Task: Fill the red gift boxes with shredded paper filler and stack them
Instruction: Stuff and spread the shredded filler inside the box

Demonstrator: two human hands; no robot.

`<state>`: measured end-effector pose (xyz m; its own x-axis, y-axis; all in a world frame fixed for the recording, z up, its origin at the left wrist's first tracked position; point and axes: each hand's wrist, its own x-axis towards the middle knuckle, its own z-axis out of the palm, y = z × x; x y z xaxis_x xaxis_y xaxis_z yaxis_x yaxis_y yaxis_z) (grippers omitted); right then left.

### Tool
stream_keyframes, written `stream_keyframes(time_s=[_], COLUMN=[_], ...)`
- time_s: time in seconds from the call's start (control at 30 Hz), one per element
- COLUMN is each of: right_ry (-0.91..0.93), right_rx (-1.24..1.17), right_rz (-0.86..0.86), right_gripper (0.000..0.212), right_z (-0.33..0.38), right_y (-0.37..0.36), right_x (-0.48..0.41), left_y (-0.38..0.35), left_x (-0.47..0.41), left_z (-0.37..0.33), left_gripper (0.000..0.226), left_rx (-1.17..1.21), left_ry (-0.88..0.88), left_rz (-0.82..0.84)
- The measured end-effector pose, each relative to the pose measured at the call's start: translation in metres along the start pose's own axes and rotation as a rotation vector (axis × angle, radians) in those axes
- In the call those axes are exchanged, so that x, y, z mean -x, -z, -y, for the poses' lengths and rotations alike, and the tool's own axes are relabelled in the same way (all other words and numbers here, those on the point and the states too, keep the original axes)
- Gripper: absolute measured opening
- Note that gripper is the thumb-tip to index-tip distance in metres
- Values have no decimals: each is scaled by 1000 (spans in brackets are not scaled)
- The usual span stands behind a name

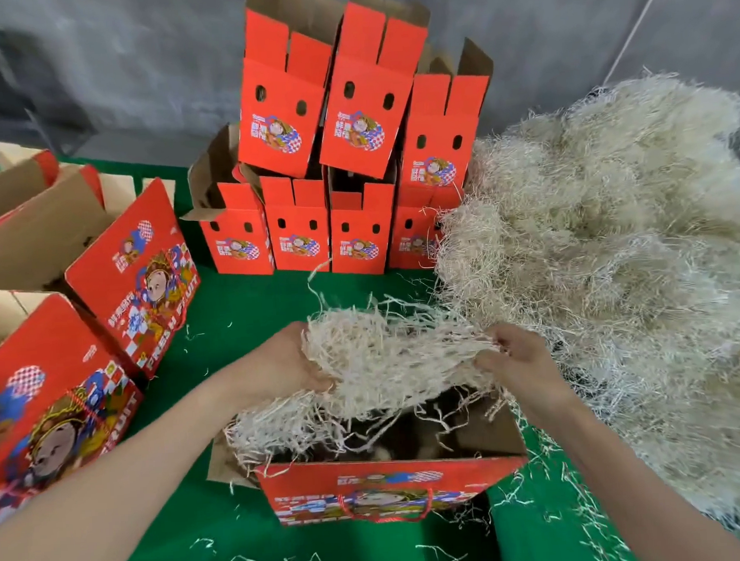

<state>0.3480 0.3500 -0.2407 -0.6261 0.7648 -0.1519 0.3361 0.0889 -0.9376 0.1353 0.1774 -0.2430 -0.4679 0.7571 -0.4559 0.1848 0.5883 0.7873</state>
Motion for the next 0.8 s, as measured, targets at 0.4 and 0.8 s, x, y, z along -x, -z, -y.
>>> stream_keyframes(time_s=[0.4,0.8], right_ry=[101,168], right_rx=[297,393], right_rz=[381,227], right_gripper=[32,59], right_z=[2,-13], right_y=[-63,-6], right_x=[12,17], left_y=[-40,0], left_x=[-7,9], left_z=[-10,25], left_gripper=[38,49], left_rx=[319,85], left_ry=[108,41], left_rz=[74,109])
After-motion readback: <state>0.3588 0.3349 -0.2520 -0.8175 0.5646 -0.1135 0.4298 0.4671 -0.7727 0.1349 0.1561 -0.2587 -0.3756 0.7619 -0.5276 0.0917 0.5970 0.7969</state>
